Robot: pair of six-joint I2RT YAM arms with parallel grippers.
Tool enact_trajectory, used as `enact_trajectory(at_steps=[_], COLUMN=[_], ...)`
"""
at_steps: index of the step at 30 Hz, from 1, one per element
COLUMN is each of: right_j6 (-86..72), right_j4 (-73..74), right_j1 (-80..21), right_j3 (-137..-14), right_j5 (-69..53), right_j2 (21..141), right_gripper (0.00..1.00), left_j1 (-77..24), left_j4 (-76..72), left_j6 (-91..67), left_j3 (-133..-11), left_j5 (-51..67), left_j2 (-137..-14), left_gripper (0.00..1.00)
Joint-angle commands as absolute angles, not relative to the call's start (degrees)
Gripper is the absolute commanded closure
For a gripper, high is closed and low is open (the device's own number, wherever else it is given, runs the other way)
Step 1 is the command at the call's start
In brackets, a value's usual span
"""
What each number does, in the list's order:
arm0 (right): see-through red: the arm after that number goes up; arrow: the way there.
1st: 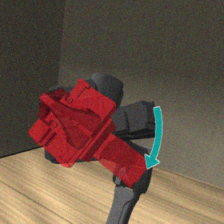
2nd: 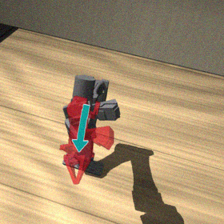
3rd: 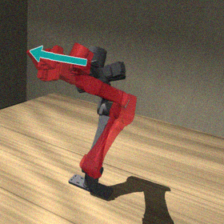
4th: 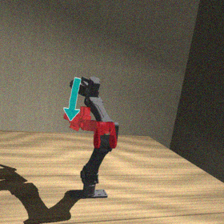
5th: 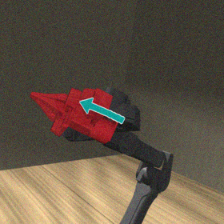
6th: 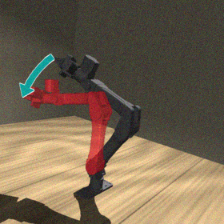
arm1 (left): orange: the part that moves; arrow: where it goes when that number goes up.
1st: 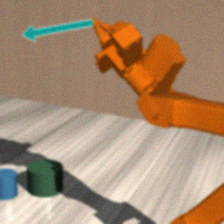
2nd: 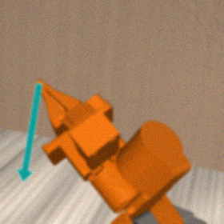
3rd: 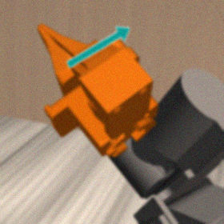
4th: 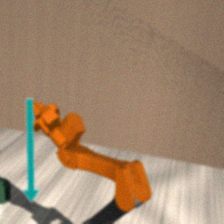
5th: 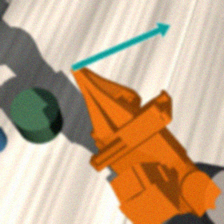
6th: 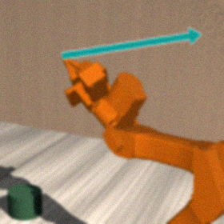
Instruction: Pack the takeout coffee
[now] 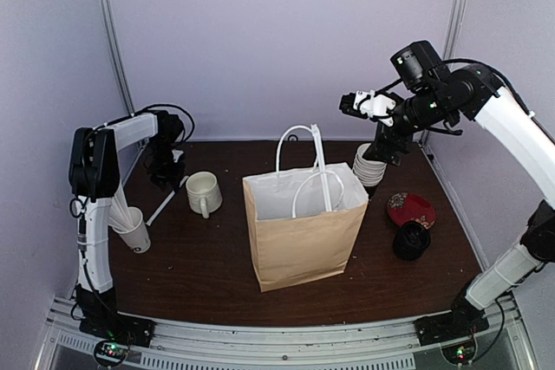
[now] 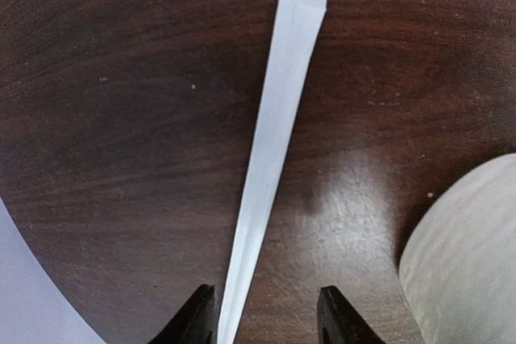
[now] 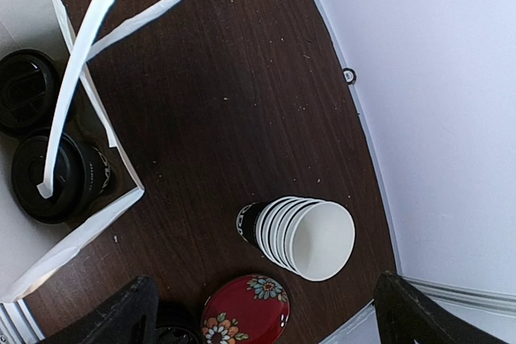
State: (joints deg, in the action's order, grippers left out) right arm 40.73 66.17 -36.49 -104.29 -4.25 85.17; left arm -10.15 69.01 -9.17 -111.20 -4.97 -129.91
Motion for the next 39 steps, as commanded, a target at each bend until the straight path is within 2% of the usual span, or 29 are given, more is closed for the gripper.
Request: enact_trajectory(at_steps=[1, 7, 13, 17, 23, 30, 32, 39], right_j6=[40.58, 40.61, 40.52, 40.5, 40.32, 40.67, 40.83, 40.66], right_j4=[66.11, 66.02, 65.83, 66.07, 66.53, 66.24, 65.89, 64.72], right_j1=[-36.17, -36.18, -36.12, -36.21, -36.2, -36.15, -36.14, -35.76], right_j3=[-103.65, -103.38, -102.64, -103.0, -103.23, -102.92, -102.56, -100.82], right_j5=[-5.17, -5.19, -4.94, -5.02, -5.04, -3.83, -3.21, -2.18], right_j2=[84.8, 85.21, 85.43, 85.26, 84.93, 84.64, 84.43, 83.27], right_gripper=[0.03, 0.03, 0.03, 0.03, 0.03, 0.03, 0.03, 0.03], left_j1=[-9.72, -8.84, -8.27, -7.9, -7.12, -8.29, -9.43, -19.9], left_j4=[68.84, 68.99, 69.79, 69.86, 71.18, 69.17, 64.41, 40.7], left_j6=[-7.3, -7.04, -6.51, -6.51, -6.74, -7.89, -7.61, -7.74], left_j3=[-113.83, -115.78, -116.91, -117.51, -118.88, -121.42, -120.74, -111.77], left_j5=[-7.12, -7.54, -5.98, -5.65, -4.86, 1.06, 6.72, 20.1], left_j2=[-133.59, -137.3, -139.14, -138.96, -137.96, -124.28, -118.12, -97.06], left_gripper=[0.55, 0.61, 0.83, 0.92, 0.98, 0.98, 0.97, 1.0])
